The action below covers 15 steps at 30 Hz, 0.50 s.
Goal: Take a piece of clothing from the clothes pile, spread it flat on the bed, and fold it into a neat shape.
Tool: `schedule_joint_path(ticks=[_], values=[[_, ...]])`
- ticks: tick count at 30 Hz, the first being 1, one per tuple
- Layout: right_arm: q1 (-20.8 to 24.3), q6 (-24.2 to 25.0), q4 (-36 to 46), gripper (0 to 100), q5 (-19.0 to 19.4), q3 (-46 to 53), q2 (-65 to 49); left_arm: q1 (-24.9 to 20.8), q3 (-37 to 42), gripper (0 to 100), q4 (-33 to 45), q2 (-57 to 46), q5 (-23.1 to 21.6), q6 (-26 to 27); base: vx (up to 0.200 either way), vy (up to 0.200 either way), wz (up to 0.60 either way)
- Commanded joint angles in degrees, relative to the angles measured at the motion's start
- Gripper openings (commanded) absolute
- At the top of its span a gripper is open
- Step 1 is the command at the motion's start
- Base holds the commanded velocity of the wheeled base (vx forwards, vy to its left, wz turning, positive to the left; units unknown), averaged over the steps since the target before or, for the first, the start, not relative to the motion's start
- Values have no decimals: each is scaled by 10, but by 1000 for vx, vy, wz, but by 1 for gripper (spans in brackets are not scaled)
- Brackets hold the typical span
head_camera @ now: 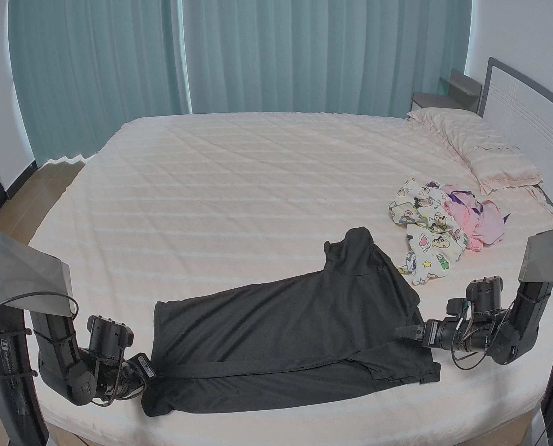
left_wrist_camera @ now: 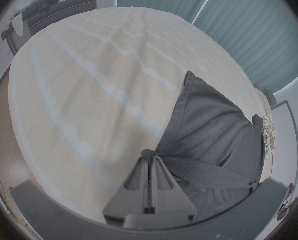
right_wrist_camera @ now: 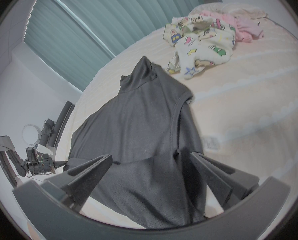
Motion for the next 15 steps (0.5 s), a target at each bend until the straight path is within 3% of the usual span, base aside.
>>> schedule_joint_path(ticks=[1, 7, 8, 15], values=[[2, 4, -1, 100, 16, 0, 21, 0, 0, 0, 0, 2, 0, 0, 0, 0, 0], [3, 5, -3, 100, 19, -7, 33, 0, 0, 0, 0, 2, -1, 0, 0, 0, 0], [3, 5, -3, 0, 19, -7, 34, 0, 0, 0, 0, 2, -1, 0, 0, 0, 0], [-9, 4, -7, 0, 15, -3, 42, 0, 0, 0, 1, 3, -1, 0, 0, 0, 0]])
